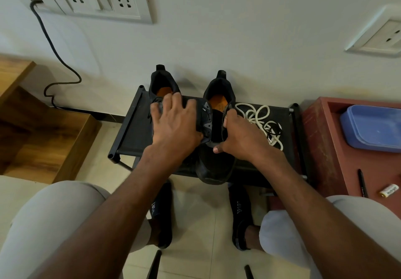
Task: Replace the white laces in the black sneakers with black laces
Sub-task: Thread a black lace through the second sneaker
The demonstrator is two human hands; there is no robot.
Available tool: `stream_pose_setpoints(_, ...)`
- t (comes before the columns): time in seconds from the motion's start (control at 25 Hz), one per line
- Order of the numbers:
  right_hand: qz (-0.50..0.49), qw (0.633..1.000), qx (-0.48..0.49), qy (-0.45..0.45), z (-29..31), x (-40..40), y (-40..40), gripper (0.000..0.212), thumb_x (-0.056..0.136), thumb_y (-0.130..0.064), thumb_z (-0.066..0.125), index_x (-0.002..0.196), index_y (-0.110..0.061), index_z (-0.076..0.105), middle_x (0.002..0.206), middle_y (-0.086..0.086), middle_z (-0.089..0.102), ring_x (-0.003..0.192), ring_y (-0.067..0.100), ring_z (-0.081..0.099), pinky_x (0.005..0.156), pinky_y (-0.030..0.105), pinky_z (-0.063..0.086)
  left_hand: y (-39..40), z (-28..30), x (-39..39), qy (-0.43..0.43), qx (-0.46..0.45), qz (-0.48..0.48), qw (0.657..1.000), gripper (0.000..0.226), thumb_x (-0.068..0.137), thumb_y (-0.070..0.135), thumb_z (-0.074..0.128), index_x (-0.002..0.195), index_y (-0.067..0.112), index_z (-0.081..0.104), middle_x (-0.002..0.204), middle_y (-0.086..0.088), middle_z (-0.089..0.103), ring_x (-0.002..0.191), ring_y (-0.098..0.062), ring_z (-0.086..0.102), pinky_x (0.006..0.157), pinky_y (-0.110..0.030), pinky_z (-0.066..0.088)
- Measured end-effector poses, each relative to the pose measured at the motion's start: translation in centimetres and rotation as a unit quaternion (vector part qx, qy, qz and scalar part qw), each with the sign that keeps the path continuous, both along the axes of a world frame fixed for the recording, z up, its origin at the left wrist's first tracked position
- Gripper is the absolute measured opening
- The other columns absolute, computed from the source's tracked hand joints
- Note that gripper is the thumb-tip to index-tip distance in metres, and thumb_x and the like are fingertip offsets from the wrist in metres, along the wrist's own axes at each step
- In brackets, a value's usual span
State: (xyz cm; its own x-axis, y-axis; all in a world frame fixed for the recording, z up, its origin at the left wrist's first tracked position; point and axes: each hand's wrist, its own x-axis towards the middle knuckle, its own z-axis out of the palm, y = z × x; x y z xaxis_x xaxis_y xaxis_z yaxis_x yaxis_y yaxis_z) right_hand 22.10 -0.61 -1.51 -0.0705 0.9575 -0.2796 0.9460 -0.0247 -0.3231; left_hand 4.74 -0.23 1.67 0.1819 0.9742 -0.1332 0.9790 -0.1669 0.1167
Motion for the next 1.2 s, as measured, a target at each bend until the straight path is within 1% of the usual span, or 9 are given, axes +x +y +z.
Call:
stream_pose_setpoints(0.08, -0.009, 1.0, -0.006, -0.017, 0.0, 0.0, 0.0, 0.082, 0.068, -0.049, 0.094, 0.123, -0.017, 0.043, 0.115, 0.004, 0.065, 0.102, 0.029, 0.067, 0.08, 0.045, 0.056, 0.3, -0.5, 0.7, -0.034, -0.021, -0.073, 0.997, 0.074, 0.087, 0.042, 0.075, 0.149, 0.025, 0.038, 0.144, -0.005, 0.051, 0.143, -0.028, 0.039, 0.121, -0.055, 0.014)
stream_pose_setpoints(0.2, -0.012, 0.999, -0.019, -0.029, 0.2, 0.1, -0.1, 0.078, 0.071, -0.052, 0.091, 0.123, -0.017, 0.044, 0.11, 0.004, 0.066, 0.099, 0.028, 0.067, 0.073, 0.04, 0.05, 0.2, -1.4, 1.5, -0.095, -0.083, -0.053, 0.991, 0.07, 0.089, 0.038, 0.076, 0.142, 0.021, 0.034, 0.104, 0.0, 0.068, 0.11, -0.029, 0.065, 0.12, -0.054, 0.022)
stream_pose_setpoints(0.52, -0.015, 0.999, -0.022, -0.028, 0.1, 0.1, -0.1, 0.083, 0.07, -0.054, 0.09, 0.13, -0.019, 0.044, 0.121, 0.002, 0.067, 0.107, 0.029, 0.067, 0.079, 0.043, 0.054, 0.2, -2.5, 1.1, -0.078, -0.048, -0.063, 0.994, 0.018, 0.09, 0.033, 0.074, 0.086, 0.026, 0.058, 0.096, 0.006, 0.055, 0.098, -0.018, 0.056, 0.106, -0.048, 0.032)
stream_pose_setpoints(0.68, -0.028, 0.999, -0.024, -0.021, 0.2, 0.0, -0.3, 0.083, 0.071, -0.052, 0.091, 0.132, -0.019, 0.045, 0.119, 0.001, 0.067, 0.106, 0.027, 0.067, 0.081, 0.043, 0.055, 1.1, -1.4, 0.5, -0.299, -0.125, 0.037, 0.945, 0.02, 0.092, 0.018, 0.073, 0.078, 0.012, 0.06, 0.082, -0.004, 0.066, 0.081, -0.019, 0.062, 0.078, -0.039, 0.053)
stream_pose_setpoints(0.84, -0.037, 0.999, -0.026, -0.03, 0.4, -0.1, -0.4, 0.079, 0.071, -0.055, 0.09, 0.127, -0.02, 0.048, 0.113, 0.002, 0.066, 0.103, 0.027, 0.067, 0.08, 0.043, 0.055, 1.2, -0.7, -0.3, -0.417, -0.159, 0.092, 0.89, 0.017, 0.096, 0.017, 0.07, 0.09, 0.003, 0.063, 0.089, -0.003, 0.078, 0.092, -0.02, 0.074, 0.088, -0.045, 0.06)
stream_pose_setpoints(0.96, -0.049, 0.996, -0.053, -0.058, 1.0, -0.2, -0.3, 0.065, 0.073, -0.061, 0.087, 0.112, -0.02, 0.054, 0.102, 0.001, 0.063, 0.097, 0.025, 0.064, 0.078, 0.041, 0.053, 1.0, -0.6, -0.2, -0.279, -0.099, 0.042, 0.954, 0.023, 0.096, 0.03, 0.072, 0.086, 0.01, 0.066, 0.077, -0.002, 0.071, 0.075, -0.018, 0.068, 0.068, -0.034, 0.056)
stream_pose_setpoints(1.04, -0.051, 0.993, -0.073, -0.08, 1.3, -0.1, -0.3, 0.055, 0.076, -0.063, 0.083, 0.097, -0.02, 0.057, 0.093, 0.0, 0.063, 0.09, 0.024, 0.064, 0.077, 0.039, 0.054, 1.0, -0.3, 0.0, -0.221, -0.08, 0.039, 0.971, 0.029, 0.096, 0.035, 0.071, 0.084, 0.01, 0.067, 0.075, -0.006, 0.068, 0.071, -0.021, 0.066, 0.068, -0.038, 0.057)
stream_pose_setpoints(1.12, -0.058, 0.991, -0.117, -0.025, 2.0, 0.3, -0.1, 0.045, 0.085, -0.059, 0.077, 0.084, -0.017, 0.062, 0.078, -0.001, 0.066, 0.077, 0.02, 0.067, 0.069, 0.033, 0.054, 1.3, 0.5, 0.0, -0.265, -0.134, 0.076, 0.952, 0.038, 0.097, 0.038, 0.069, 0.078, 0.005, 0.068, 0.07, -0.006, 0.067, 0.064, -0.02, 0.064, 0.068, -0.036, 0.058)
stream_pose_setpoints(1.2, -0.084, 0.97, -0.186, 0.13, 3.4, 0.5, 0.0, 0.038, 0.098, -0.047, 0.068, 0.083, -0.012, 0.072, 0.061, -0.004, 0.064, 0.053, 0.011, 0.057, 0.05, 0.024, 0.043, 1.1, 2.2, 0.0, -0.361, -0.218, 0.118, 0.899, 0.042, 0.097, 0.043, 0.067, 0.072, 0.009, 0.065, 0.062, 0.0, 0.058, 0.055, -0.013, 0.05, 0.057, -0.028, 0.045)
